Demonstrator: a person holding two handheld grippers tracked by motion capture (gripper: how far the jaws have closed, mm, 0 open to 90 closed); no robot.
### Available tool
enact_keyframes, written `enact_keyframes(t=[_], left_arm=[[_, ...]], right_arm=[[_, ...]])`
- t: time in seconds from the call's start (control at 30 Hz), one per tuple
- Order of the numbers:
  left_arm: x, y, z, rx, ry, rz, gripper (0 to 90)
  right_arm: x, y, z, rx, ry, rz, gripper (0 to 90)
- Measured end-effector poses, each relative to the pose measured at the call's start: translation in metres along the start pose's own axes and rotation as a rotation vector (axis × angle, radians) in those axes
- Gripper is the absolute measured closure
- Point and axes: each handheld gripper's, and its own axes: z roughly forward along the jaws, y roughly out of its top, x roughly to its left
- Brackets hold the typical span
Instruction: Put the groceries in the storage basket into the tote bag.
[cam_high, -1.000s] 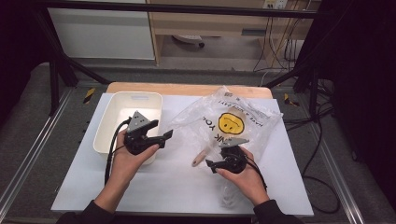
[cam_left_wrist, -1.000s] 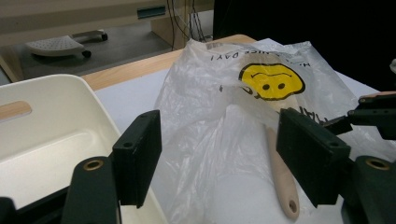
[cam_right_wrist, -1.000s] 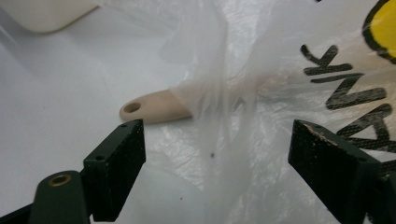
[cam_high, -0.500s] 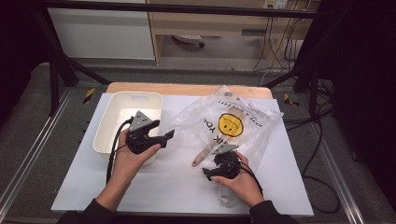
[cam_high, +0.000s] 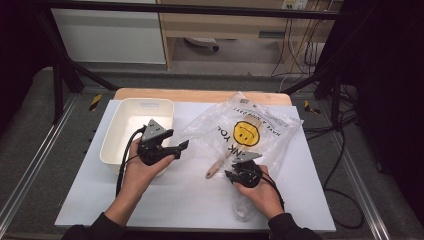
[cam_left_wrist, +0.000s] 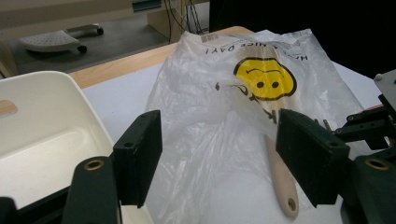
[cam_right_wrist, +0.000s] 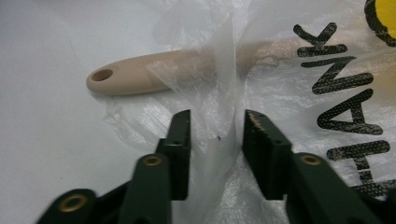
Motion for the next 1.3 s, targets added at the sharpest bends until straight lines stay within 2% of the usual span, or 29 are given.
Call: enact_keyframes(t=[0.23,0.57,0.8,0.93,1.07,1.17,1.3], left_arm=[[-0.001,0.002,-0.001,-0.007,0.003,0.0,32.1],[-0.003,0.002,0.002,-0.003,0.008,0.007,31.8],[-0.005,-0.003,0.008,0.018,0.025,0.013,32.0],[-0.01,-0.007,0.017,0.056,0.041,0.024,32.1],[-0.022,-0.017,0.032,0.089,0.044,0.04,33.9],[-0.029,-0.024,0.047,0.117,0.04,0.028,33.7],[-0.034,-0.031,0.065,0.16,0.078,0.051,32.1]], right_arm=[[-0.001,0.002,0.001,0.007,0.002,0.002,89.3],[-0.005,0.001,-0.005,0.038,0.026,-0.012,90.0],[-0.017,-0.009,-0.019,0.067,0.011,-0.003,90.0],[-0.019,-0.013,-0.023,0.074,0.01,-0.015,90.0],[-0.024,-0.017,-0.027,0.074,0.011,-0.007,90.0],[-0.028,-0.019,-0.028,0.071,0.018,0.004,90.0],[-0.029,-0.02,-0.029,0.067,0.024,0.014,90.0]])
